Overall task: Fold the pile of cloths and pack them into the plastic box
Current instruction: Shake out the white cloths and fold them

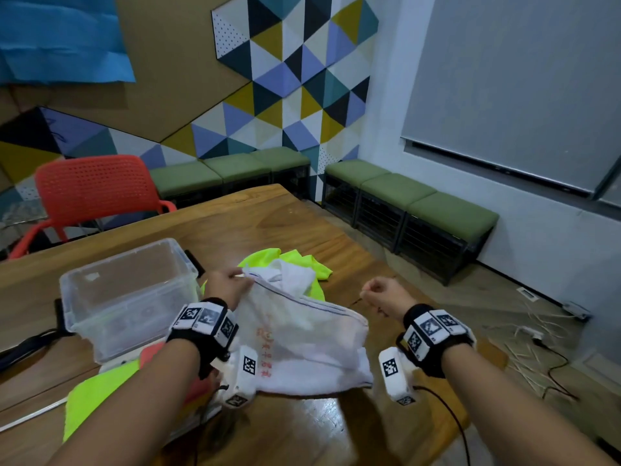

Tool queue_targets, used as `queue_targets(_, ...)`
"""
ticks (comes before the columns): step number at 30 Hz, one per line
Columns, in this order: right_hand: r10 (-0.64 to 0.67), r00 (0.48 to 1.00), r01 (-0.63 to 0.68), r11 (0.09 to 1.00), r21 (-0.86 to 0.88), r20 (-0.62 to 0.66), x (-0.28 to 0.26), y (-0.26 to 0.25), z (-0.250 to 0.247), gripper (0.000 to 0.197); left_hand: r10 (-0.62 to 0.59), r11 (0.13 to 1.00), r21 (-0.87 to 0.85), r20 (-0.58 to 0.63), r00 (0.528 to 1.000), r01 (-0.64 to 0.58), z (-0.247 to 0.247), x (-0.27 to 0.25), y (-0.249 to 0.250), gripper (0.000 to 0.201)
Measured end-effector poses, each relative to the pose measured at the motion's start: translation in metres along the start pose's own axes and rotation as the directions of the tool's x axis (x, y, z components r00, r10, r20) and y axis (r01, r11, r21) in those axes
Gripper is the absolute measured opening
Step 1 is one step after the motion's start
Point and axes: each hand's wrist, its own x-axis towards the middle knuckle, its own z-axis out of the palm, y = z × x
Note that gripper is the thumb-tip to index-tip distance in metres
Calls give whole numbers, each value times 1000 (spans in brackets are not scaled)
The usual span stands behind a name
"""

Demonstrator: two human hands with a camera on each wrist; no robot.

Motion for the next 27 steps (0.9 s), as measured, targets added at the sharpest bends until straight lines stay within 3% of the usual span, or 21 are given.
queue_targets(4, -122, 989, 124, 992, -15, 86, -8, -9, 36, 9, 159, 966, 178, 150, 976, -185, 28, -23, -3, 20)
queue_targets(7, -275, 947, 303, 935, -182, 166, -6, -15, 56, 45, 291, 910, 209, 292, 911, -357, 39, -39, 4, 17)
queue_targets(9, -308, 924, 366, 884, -293, 225, -7, -23, 66, 51, 334, 895, 167, 361, 871, -413, 41, -44, 8, 15)
queue_targets(12, -313, 920, 357, 918, -172, 236, -4, -31, 73, 47, 362, 912, 59, 343, 867, -405, 39, -49, 13, 3)
queue_targets(14, -349, 908, 371, 927, -55, 232, -4, -36, 70, 29, 351, 934, -53, 320, 880, -353, 38, -52, 14, 18)
queue_targets(16, -389, 898, 395, 919, 12, 207, -2, -41, 64, 27, 305, 952, -138, 363, 880, -273, 36, -55, 10, 32)
queue_targets(19, -422, 903, 416, 906, 76, 85, 5, -47, 51, 30, 235, 968, -33, 464, 854, -249, 36, -55, -14, 39)
queue_targets(23, -418, 907, 415, 908, 56, 56, 13, -52, 37, 31, 168, 919, 229, 506, 846, -320, 40, -59, -43, 15)
queue_targets(25, -433, 896, 434, 901, 10, 99, 11, -57, 34, 33, 158, 942, 193, 467, 870, -275, 44, -63, -47, 14)
queue_targets(27, -458, 883, 464, 885, -39, 106, 8, -65, 31, 35, 153, 981, 52, 385, 910, -187, 47, -68, -44, 19)
